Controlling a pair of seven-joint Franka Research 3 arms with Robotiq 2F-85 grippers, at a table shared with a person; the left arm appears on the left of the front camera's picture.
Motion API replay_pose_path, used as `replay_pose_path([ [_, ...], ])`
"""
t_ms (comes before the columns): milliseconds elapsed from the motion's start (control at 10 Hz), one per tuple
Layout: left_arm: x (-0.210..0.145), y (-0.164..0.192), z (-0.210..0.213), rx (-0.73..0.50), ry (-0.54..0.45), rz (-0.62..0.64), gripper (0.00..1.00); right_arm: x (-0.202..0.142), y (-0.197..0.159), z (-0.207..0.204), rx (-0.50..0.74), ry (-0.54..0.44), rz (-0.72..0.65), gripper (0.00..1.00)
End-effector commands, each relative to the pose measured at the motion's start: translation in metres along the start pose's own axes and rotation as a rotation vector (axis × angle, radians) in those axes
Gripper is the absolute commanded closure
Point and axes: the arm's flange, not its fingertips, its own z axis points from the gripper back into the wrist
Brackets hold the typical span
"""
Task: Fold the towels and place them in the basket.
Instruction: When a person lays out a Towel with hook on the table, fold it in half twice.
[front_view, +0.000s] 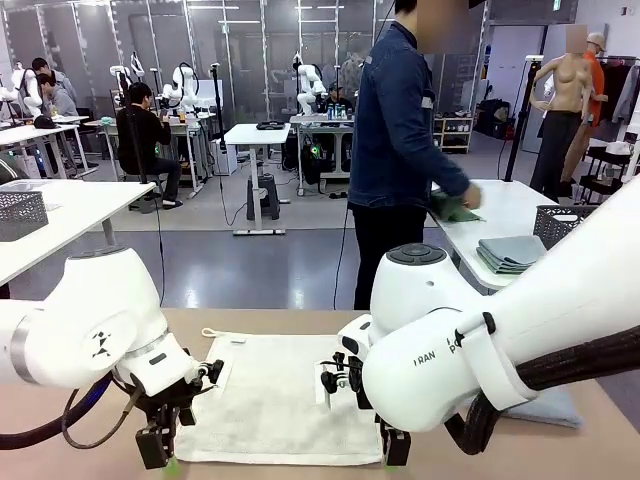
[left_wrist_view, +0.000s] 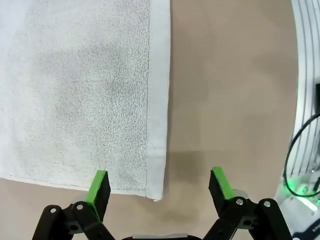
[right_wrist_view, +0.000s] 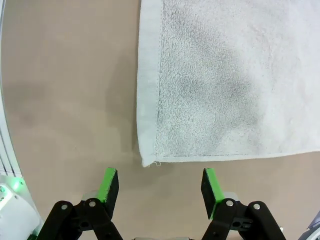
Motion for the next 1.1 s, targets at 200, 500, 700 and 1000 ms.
replay_pose_path([
  [200,0.002,0.004,-0.011,0.024,0.028,0.022,0.0,0.008,-0.004,-0.013,0.011,0.003,-0.007,0.17],
  [500,0.001,0.007,-0.014,0.012,0.051,0.035,0.0,0.013,-0.009,-0.02,0.008,0.014,-0.023,0.17],
  [700,0.0,0.01,-0.015,0.004,0.071,0.041,0.0,0.013,-0.013,-0.024,0.007,0.016,-0.032,0.17],
  [1000,0.004,0.013,-0.016,-0.016,0.088,0.043,0.0,0.014,-0.016,-0.031,0.016,0.023,-0.041,0.17],
])
